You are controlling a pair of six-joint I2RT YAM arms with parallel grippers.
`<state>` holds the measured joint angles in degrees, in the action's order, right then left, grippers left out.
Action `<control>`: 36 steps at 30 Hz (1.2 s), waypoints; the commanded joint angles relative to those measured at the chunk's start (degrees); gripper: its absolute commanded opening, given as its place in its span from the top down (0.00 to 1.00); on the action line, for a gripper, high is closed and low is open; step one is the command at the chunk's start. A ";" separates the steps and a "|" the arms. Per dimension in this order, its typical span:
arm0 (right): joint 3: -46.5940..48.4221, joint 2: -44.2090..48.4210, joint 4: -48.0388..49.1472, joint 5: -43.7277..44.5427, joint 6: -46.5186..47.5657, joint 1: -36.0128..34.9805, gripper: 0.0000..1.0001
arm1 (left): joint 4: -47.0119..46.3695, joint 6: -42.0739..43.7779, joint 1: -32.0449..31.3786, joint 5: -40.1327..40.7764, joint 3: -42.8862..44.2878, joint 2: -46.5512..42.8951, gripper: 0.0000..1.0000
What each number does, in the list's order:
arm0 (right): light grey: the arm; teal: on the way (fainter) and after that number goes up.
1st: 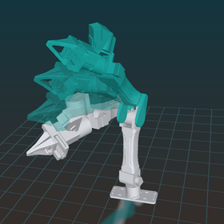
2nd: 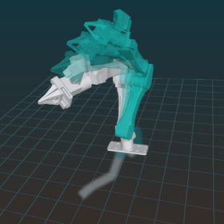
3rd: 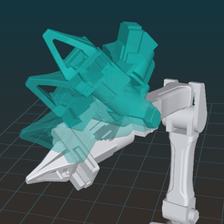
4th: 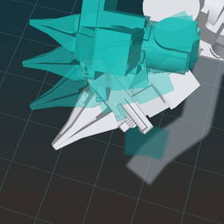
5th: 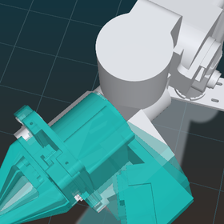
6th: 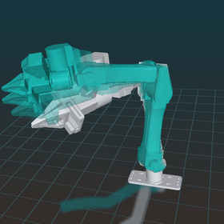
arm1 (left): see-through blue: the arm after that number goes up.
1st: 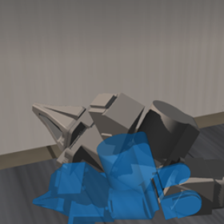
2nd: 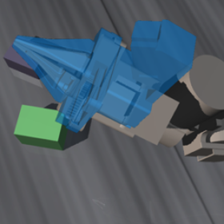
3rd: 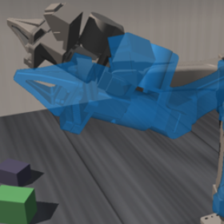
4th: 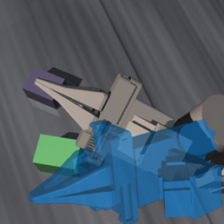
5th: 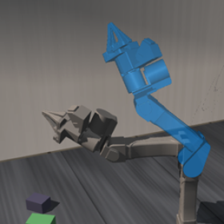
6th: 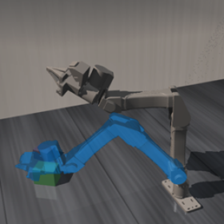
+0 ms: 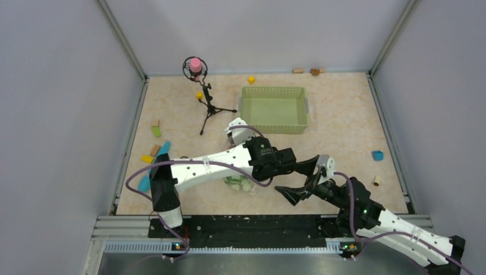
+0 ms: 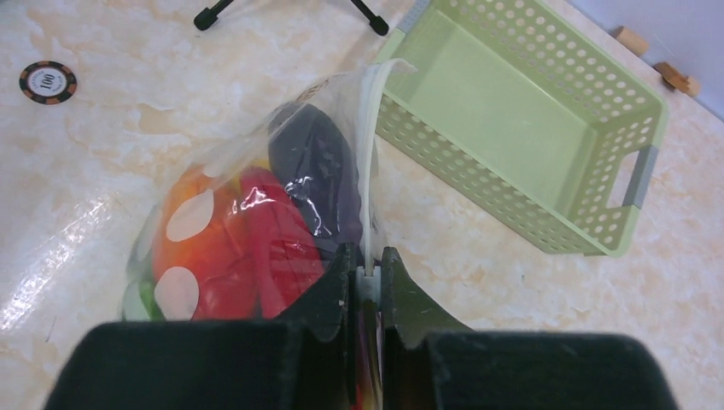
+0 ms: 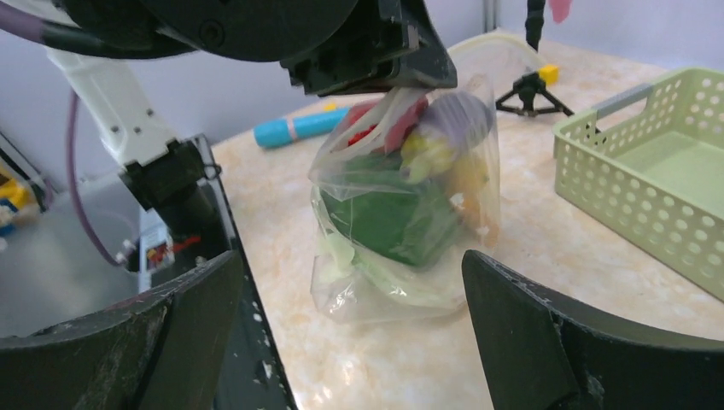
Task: Place the food in the zip-top bag and seal the zipper
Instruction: Adjust the zipper food storage bag at the center of the board.
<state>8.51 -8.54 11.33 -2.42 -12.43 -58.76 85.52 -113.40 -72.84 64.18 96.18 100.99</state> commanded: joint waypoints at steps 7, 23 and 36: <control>0.75 -14.84 15.44 -4.30 5.38 0.12 0.07 | 5.54 -24.78 0.15 3.95 -0.29 2.45 0.78; 6.03 -17.94 5.03 14.57 4.71 0.07 0.06 | 3.63 1.08 2.57 10.86 -3.11 -7.04 0.04; 27.02 -35.03 -13.84 24.90 -11.92 -0.22 0.10 | -65.14 63.73 26.26 -20.96 -35.52 -33.47 0.03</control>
<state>27.18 -37.01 6.72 12.51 -17.85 -58.76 37.04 -60.75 -46.98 44.93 64.47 74.87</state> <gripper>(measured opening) 0.920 0.968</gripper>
